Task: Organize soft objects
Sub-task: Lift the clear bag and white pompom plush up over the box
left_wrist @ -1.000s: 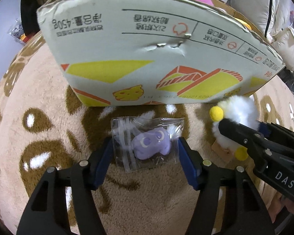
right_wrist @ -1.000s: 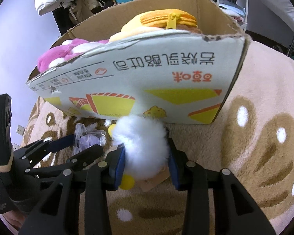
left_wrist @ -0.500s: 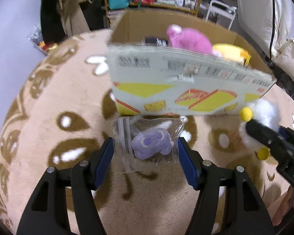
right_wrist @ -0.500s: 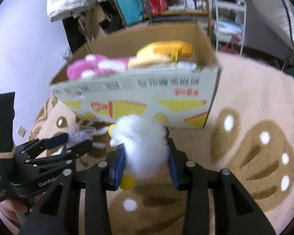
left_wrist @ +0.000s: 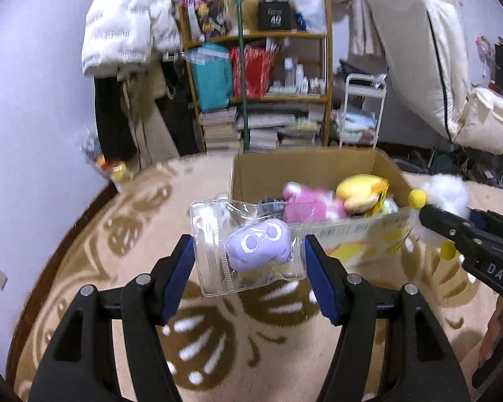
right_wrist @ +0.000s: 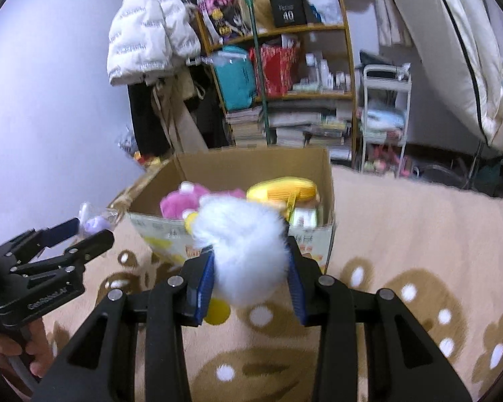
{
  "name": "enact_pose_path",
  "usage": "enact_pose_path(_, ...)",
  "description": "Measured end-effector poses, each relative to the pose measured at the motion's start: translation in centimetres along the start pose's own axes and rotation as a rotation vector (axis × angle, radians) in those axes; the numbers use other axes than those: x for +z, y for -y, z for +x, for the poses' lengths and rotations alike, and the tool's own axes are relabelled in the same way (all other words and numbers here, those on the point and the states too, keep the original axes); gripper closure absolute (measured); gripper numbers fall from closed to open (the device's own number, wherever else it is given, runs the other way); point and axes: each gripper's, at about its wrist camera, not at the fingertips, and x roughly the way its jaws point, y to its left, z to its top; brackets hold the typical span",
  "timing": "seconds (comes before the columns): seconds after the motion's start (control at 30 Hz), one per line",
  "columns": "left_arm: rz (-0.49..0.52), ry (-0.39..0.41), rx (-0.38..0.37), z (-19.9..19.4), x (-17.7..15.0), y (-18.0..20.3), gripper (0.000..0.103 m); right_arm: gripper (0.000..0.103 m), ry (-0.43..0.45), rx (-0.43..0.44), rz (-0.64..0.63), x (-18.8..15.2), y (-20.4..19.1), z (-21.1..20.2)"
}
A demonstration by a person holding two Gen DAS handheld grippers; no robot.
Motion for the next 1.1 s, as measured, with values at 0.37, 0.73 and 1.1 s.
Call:
enact_pose_path(0.37, 0.030, 0.129, 0.017, -0.3, 5.7, 0.6, 0.039, 0.062, 0.108, 0.020, -0.040, 3.4, -0.2, -0.3)
enact_pose_path(0.73, 0.033, 0.156, 0.007, 3.9, 6.7, 0.6, 0.038, 0.062, 0.152, 0.004, -0.073, 5.3, -0.2, 3.1)
enact_pose_path(1.1, 0.034, 0.082, -0.034, 7.8, 5.5, 0.7, 0.037, 0.061, 0.121, 0.053, -0.071, 4.3, -0.2, 6.7)
